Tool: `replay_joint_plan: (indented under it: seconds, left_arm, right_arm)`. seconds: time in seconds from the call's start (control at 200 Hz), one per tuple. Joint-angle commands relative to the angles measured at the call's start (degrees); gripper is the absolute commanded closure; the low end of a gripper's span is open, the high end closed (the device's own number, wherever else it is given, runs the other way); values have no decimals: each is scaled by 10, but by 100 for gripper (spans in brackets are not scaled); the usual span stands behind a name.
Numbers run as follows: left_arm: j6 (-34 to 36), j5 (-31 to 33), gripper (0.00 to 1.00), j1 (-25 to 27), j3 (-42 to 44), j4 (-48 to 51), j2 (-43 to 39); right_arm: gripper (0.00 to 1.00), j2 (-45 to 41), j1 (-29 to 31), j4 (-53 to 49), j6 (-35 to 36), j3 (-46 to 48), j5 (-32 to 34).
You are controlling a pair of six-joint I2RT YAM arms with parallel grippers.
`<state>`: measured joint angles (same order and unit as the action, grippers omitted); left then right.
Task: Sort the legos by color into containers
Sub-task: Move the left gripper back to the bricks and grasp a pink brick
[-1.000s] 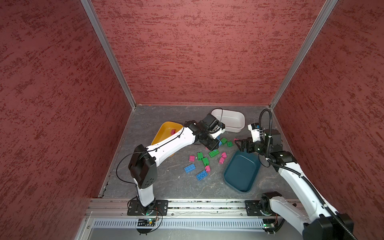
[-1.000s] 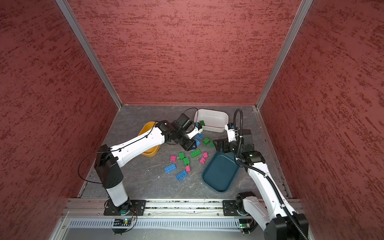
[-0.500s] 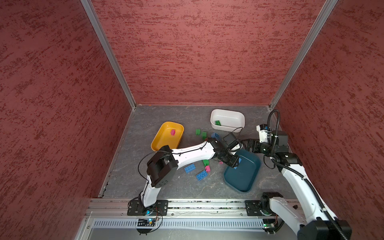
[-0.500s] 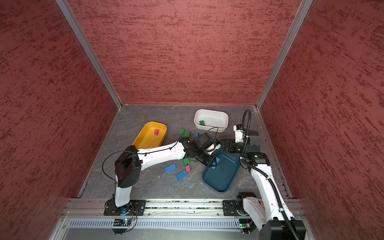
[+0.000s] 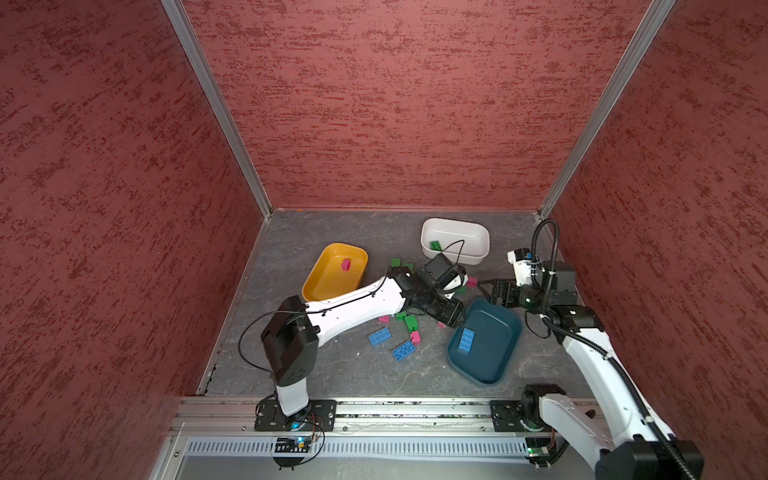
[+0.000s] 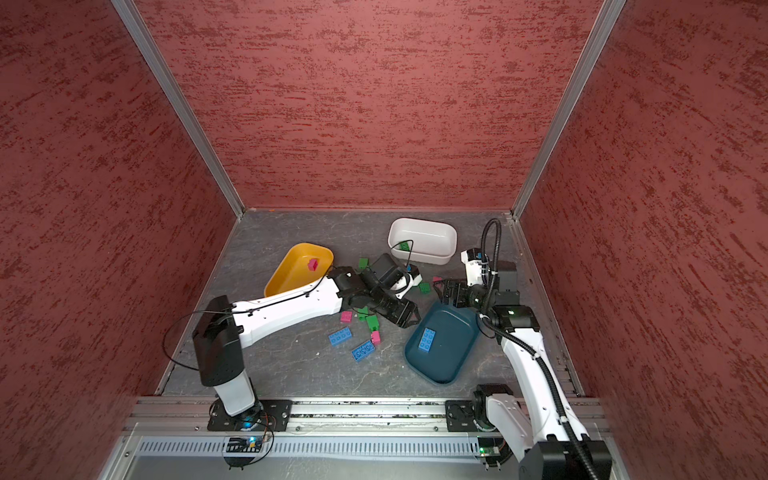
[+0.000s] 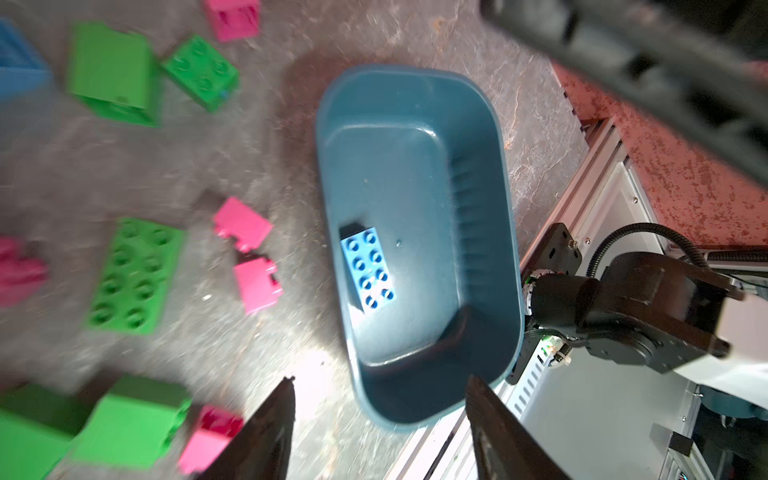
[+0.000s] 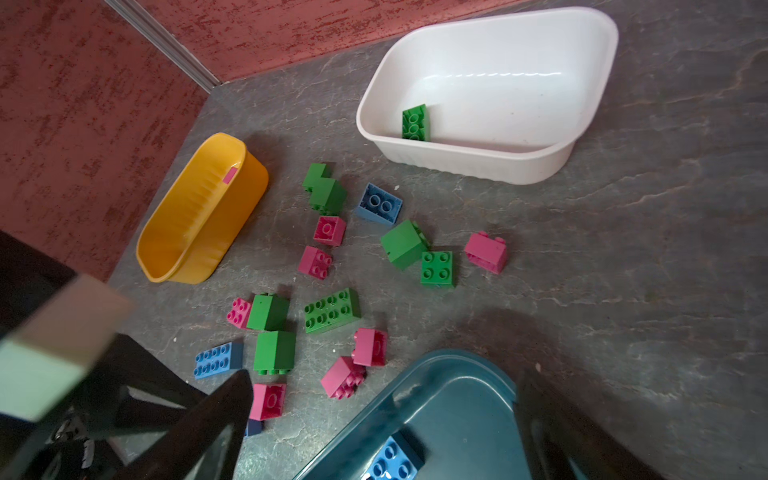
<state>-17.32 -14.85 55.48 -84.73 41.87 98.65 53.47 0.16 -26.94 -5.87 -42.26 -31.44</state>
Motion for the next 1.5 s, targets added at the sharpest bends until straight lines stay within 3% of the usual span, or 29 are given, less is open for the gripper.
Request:
replay_joint_plan:
  seconds: [0.0, 0.24, 0.451, 0.741, 1.268, 1.498]
  left_arm:
    - [38, 34, 33, -32, 41, 83, -44]
    - [189, 109, 32, -104, 122, 123, -102]
    - [352, 129, 32, -147, 130, 103, -53]
    - [500, 126, 34, -166, 134, 63, 30]
    - [582, 145, 35, -168, 151, 40, 67]
    - [590, 154, 40, -173, 149, 39, 86]
  right_arm:
    - [1, 0, 1, 25, -7, 4, -53]
    - [1, 7, 30, 53, -16, 10, -73]
    - [1, 12, 61, 63, -22, 15, -64]
    - [1, 14, 90, 77, -23, 23, -60]
    - [1, 25, 103, 76, -16, 19, -57]
    - [1, 23, 103, 74, -13, 21, -53]
